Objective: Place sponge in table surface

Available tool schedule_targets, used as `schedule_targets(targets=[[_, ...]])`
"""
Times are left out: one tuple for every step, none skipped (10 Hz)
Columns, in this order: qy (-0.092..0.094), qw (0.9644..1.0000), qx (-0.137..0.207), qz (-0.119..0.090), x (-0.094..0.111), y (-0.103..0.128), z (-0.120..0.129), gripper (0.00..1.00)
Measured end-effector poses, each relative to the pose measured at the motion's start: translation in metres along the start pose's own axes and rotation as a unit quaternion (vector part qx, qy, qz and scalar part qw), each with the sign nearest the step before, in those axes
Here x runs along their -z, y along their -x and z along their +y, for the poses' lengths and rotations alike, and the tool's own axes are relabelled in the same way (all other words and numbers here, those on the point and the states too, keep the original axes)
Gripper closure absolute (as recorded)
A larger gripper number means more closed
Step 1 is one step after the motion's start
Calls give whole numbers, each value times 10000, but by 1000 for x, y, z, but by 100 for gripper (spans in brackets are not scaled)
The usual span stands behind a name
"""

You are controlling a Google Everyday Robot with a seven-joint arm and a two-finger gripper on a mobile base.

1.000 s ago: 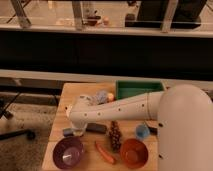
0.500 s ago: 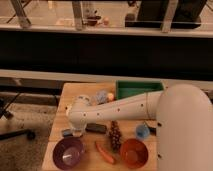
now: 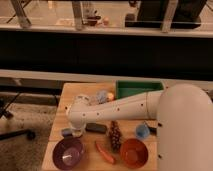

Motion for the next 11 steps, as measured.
schedule_targets(targets=[[-10,10000,2,-5,1,1,0,20],[-15,10000,5,-4,2,1,-1,20],[-24,10000,11,-5,4,2,-1,20],[-30,10000,20,-10,5,2,-1,20],[-37,10000,32,-10,6,3,-2,20],[-53,10000,43,-15,8,3,-3,20],[-73,10000,53,-26,11,3,-5,20],[-91,9999,70,-31,13,4,-6,20],[-108,9999,86,-35,15,5,-7,20],[-121,9999,97,-37,17,6,-7,20],[-132,9998,106,-39,18,6,-8,20]])
